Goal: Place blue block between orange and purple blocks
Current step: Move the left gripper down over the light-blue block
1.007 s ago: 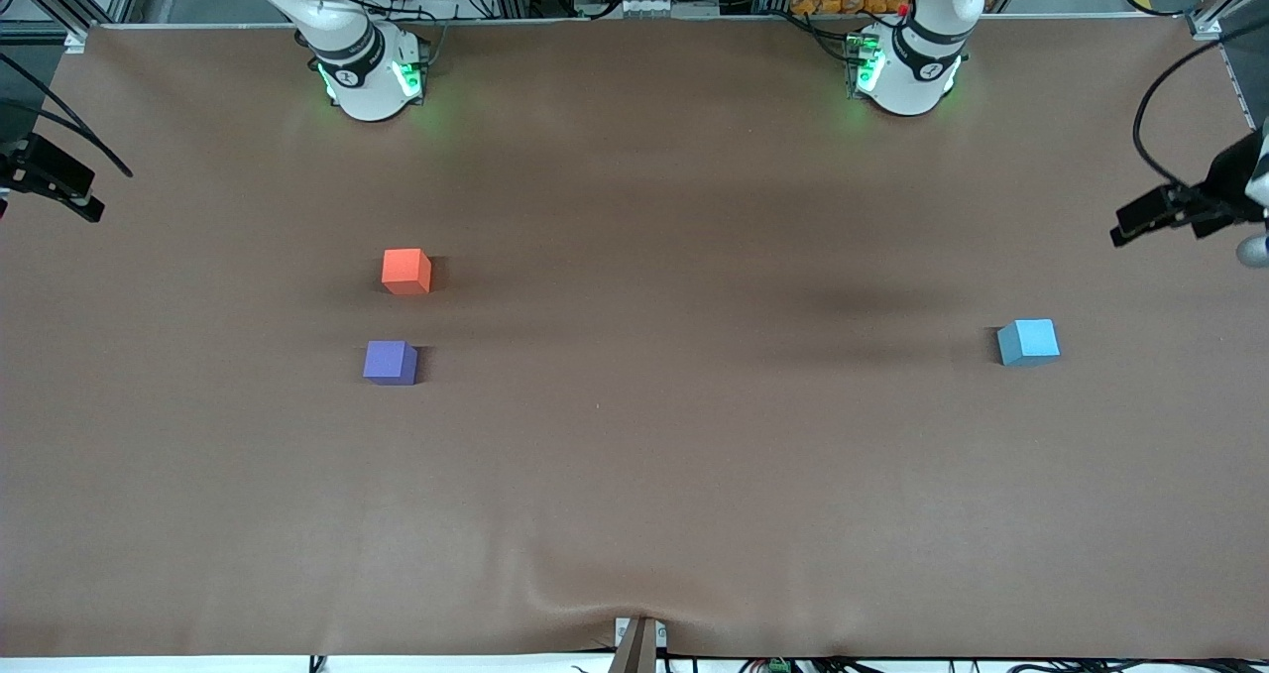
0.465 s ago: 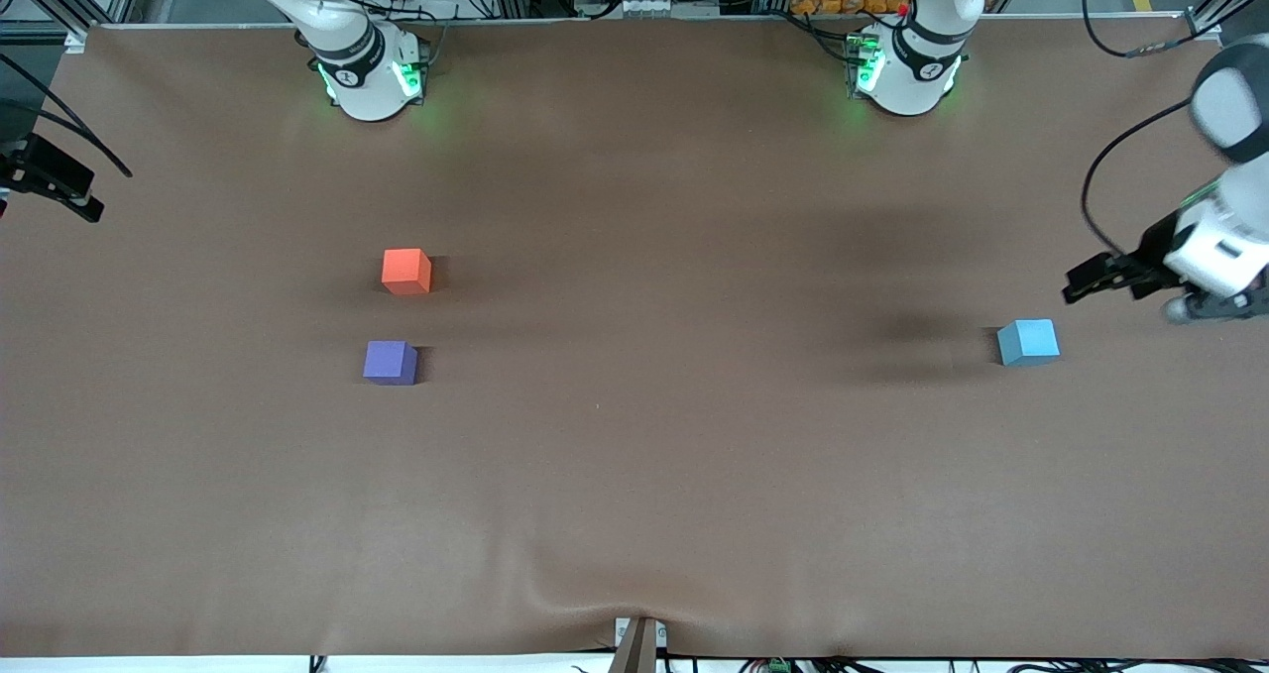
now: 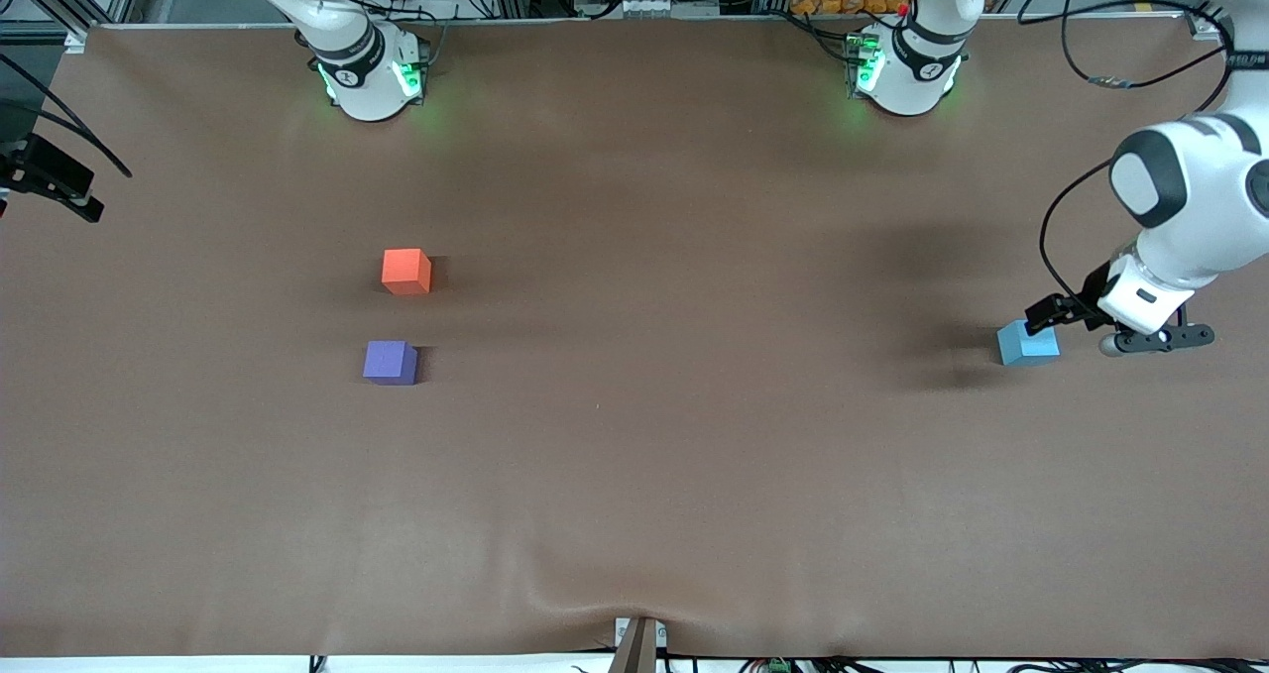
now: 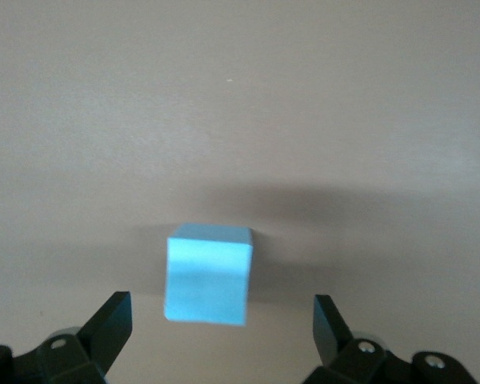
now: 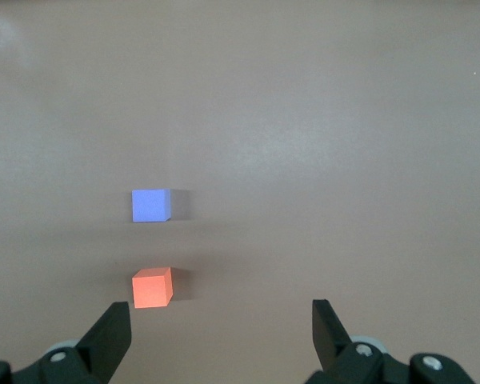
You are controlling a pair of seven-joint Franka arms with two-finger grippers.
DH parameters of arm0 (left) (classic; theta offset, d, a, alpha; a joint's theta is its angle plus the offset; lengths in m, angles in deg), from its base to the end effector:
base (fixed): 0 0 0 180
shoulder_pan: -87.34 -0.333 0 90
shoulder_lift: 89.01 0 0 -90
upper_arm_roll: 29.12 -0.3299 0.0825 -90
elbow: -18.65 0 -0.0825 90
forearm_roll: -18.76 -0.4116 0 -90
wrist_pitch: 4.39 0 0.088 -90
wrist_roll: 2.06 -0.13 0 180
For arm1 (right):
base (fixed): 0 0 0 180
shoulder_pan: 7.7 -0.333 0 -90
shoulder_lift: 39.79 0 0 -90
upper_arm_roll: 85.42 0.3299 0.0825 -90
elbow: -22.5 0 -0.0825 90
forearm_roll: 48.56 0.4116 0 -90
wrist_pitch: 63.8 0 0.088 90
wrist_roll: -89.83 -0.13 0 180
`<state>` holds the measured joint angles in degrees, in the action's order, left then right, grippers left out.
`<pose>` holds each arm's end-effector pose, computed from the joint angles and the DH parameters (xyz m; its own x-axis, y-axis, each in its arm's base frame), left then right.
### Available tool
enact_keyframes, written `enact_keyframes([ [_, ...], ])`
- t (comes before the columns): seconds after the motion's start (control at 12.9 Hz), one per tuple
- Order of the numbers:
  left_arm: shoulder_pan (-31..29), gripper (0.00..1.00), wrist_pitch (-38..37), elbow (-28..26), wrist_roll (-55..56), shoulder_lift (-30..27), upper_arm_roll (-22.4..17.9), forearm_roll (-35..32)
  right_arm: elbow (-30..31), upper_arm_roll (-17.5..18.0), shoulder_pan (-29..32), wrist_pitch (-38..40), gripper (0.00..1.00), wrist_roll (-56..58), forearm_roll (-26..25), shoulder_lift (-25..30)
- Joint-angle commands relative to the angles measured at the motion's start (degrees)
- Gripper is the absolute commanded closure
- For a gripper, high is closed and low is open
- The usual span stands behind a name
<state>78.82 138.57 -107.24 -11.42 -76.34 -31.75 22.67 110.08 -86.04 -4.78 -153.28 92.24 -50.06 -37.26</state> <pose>0.5739 0.1126 0.2601 0.9932 0.0832 0.0810 0.0816 -0.9964 0.0222 0.5673 -0.0387 0.6612 0.9969 -0.0198 0.0761 -0.0221 -0.9993 0.0288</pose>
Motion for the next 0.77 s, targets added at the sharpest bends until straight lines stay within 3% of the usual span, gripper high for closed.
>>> enact_keyframes([
  [0.0,-1.23,0.00,3.38,0.38,-2.15,3.06,0.43,0.57,-1.18,0.53,0.78,0.71,0.00,-0.75,0.26,-0.51],
  [0.7,-1.67,0.00,3.47,0.82,-2.15,6.75,0.61,0.57,-1.26,0.53,0.08,0.71,0.00,-0.75,0.35,-0.59],
])
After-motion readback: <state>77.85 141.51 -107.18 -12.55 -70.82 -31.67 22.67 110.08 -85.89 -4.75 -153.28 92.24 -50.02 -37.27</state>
